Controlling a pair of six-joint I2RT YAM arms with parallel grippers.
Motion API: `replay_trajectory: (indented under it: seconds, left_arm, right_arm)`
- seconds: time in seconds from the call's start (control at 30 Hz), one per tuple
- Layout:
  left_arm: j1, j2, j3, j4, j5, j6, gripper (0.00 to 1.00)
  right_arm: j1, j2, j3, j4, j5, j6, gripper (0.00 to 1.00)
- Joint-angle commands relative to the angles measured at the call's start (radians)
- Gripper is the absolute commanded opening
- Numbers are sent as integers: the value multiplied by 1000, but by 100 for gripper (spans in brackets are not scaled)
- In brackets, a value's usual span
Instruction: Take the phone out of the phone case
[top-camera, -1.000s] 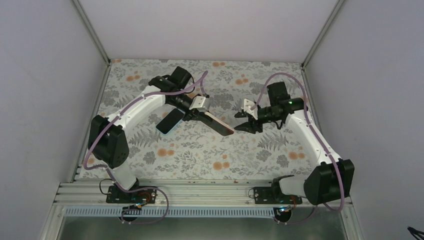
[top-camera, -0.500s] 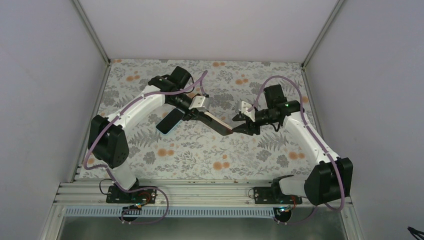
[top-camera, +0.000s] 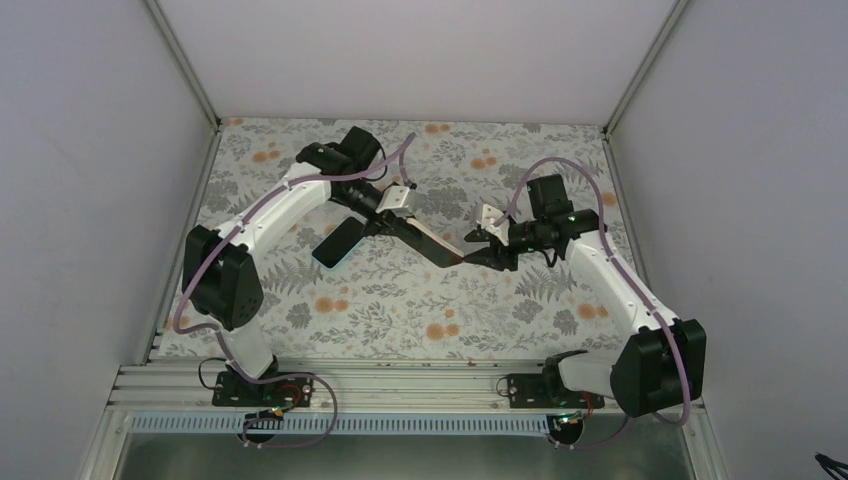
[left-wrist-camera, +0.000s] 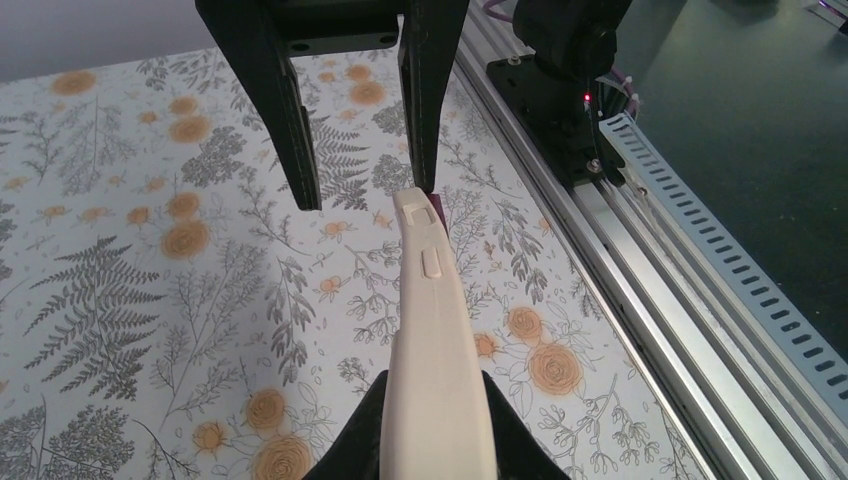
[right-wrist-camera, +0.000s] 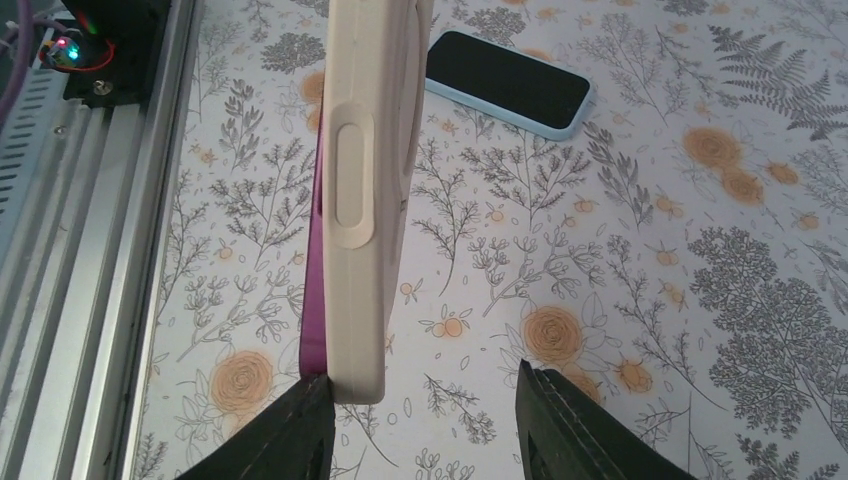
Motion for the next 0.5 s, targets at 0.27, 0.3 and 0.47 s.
replay_trajectory:
  seconds: [0.27, 0.3, 0.47]
  left_arm:
    - [-11, 50, 127, -222, 331, 180, 2]
    - [-13, 48, 128, -224, 335, 182, 2]
    - [-23, 57, 130, -223, 352, 175, 2]
  right_arm:
    - [13, 63, 43, 193, 111, 76, 47]
    - [13, 66, 45, 206, 114, 81, 47]
    - [58, 116, 98, 179, 112, 83, 48]
